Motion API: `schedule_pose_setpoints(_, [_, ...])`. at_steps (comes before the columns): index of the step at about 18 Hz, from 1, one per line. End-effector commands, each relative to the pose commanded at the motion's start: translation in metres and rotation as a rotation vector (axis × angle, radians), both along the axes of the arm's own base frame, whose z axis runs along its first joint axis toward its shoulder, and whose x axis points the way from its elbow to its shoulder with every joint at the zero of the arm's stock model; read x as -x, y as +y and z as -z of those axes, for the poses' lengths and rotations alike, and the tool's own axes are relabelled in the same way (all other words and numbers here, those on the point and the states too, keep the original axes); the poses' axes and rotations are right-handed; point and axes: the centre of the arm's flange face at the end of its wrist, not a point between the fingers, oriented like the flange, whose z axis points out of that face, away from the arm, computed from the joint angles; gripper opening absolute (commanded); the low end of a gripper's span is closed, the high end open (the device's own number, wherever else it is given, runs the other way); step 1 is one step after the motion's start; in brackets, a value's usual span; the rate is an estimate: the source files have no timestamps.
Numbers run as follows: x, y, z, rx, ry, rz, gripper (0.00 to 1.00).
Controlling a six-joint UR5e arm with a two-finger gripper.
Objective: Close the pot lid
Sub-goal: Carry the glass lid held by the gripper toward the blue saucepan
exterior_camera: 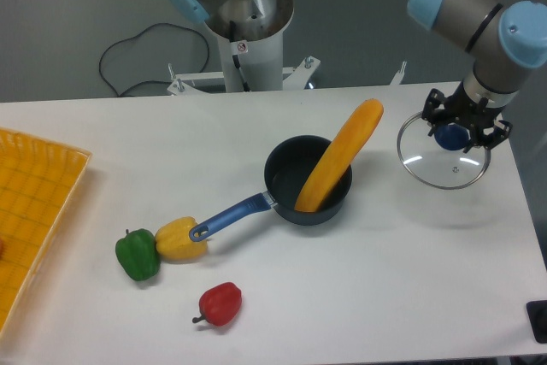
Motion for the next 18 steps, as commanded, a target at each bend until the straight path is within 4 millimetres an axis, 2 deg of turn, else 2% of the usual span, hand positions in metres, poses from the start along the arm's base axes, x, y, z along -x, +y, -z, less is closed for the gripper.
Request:
schedule_pose_setpoints(3, [0.0, 0.009, -0.008, -0.002, 0.014, -0.018, 0.51])
schedule_pose_setpoints(7, [-0.017, 0.041, -0.01, -0.001, 0.019, -0.06, 0.51])
schedule_pose_setpoints(18, [-0.084, 0.112, -0.019, 0.01, 0.017, -0.116, 0.51])
